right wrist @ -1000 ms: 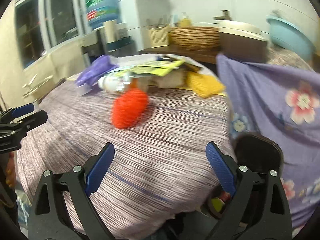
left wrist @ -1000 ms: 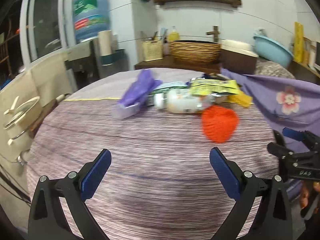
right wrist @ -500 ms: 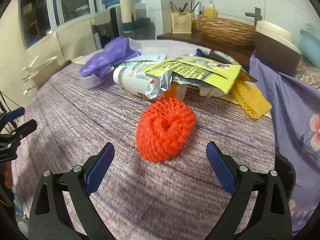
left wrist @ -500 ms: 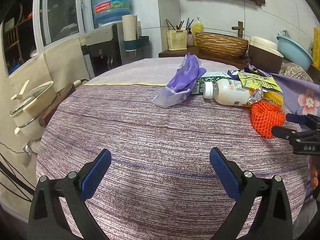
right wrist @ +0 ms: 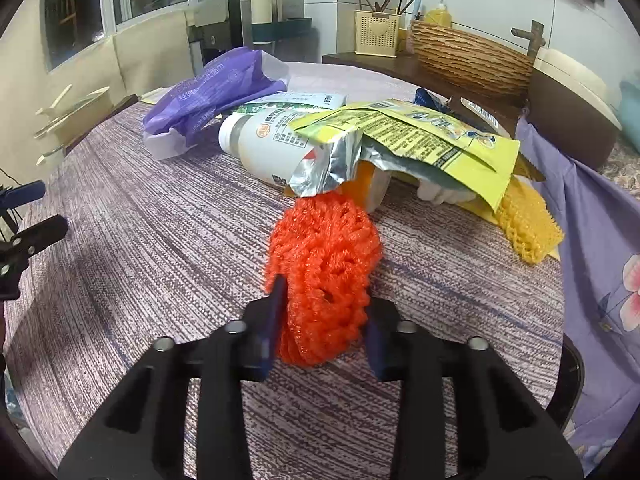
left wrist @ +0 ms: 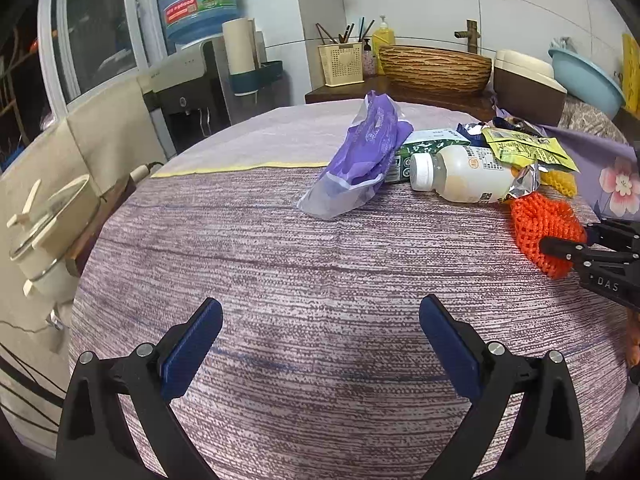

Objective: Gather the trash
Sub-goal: 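Move the right tool to the orange mesh net and grasp it, then grasp the purple plastic bag with the left tool and lift it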

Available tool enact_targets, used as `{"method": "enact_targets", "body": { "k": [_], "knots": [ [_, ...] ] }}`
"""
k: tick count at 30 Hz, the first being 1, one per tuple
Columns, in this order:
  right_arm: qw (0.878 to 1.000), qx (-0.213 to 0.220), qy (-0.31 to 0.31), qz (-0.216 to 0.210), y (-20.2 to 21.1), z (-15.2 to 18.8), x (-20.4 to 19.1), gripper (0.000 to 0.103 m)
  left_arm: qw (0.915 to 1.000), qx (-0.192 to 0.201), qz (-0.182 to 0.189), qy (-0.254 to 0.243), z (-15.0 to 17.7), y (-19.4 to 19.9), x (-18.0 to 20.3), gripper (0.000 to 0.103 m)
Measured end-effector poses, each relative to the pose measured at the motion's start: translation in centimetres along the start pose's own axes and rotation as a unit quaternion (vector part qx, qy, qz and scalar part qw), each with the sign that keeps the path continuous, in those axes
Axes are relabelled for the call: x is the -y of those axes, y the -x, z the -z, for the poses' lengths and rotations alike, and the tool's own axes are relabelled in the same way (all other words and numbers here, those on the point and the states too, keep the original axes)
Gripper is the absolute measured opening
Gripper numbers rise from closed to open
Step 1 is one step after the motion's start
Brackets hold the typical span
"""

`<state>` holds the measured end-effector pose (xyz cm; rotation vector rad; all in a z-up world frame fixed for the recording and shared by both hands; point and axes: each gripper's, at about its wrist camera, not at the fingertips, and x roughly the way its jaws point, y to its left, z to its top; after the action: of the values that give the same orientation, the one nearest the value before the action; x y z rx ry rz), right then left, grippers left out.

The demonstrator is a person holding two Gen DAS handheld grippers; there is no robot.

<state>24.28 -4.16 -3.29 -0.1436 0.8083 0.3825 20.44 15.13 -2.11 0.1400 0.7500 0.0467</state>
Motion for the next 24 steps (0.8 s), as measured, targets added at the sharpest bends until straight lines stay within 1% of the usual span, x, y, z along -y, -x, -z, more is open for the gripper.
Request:
{"method": "enact_targets", "body": {
  "k": [2, 5, 8, 11, 15, 20, 22, 24],
  "knots": [
    [1.000, 0.003, -0.011, -0.018, 0.4, 0.2, 0.2, 0.025, 0.9999, 0.003, -0.004, -0.013, -0.5, -0.2, 0.3, 0.098],
    [0.999, 0.011, -0.019, -0.027, 1.4, 0.5, 0.2, 0.024, 0.9994, 0.006, -0.010, -0.033, -1.6, -0.8, 0.8, 0.098],
    [0.999, 0.021, -0.016, -0.035, 2.6, 0.9, -0.3, 0.024, 0.9991, 0.003, -0.012, -0.041, -3.0, -2.0, 1.2, 0.098],
    [0.999, 0.023, -0.009, -0.037, 3.5, 1.4, -0.7, 0.024, 0.9987, 0.005, -0.015, -0.048, -4.6, -3.4, 1.6, 0.098],
    [0.999, 0.025, -0.012, -0.038, 4.3, 2.2, -0.7, 0.024, 0.9979, -0.005, -0.022, -0.060, -6.2, -5.6, 2.6, 0.098],
    [0.999, 0.026, -0.020, -0.038, 5.3, 3.2, -0.2, 0.025, 0.9961, -0.010, -0.037, -0.079, -7.3, -8.0, 3.8, 0.098],
    [0.999, 0.027, -0.025, -0.039, 5.6, 3.6, 0.0, 0.025, 0.9954, -0.017, -0.044, -0.083, -7.5, -9.2, 4.0, 0.098],
    [0.998, 0.027, -0.029, -0.041, 5.9, 3.9, 0.2, 0.025, 0.9953, -0.025, -0.050, -0.079, -7.8, -10.1, 4.0, 0.095]
  ]
}}
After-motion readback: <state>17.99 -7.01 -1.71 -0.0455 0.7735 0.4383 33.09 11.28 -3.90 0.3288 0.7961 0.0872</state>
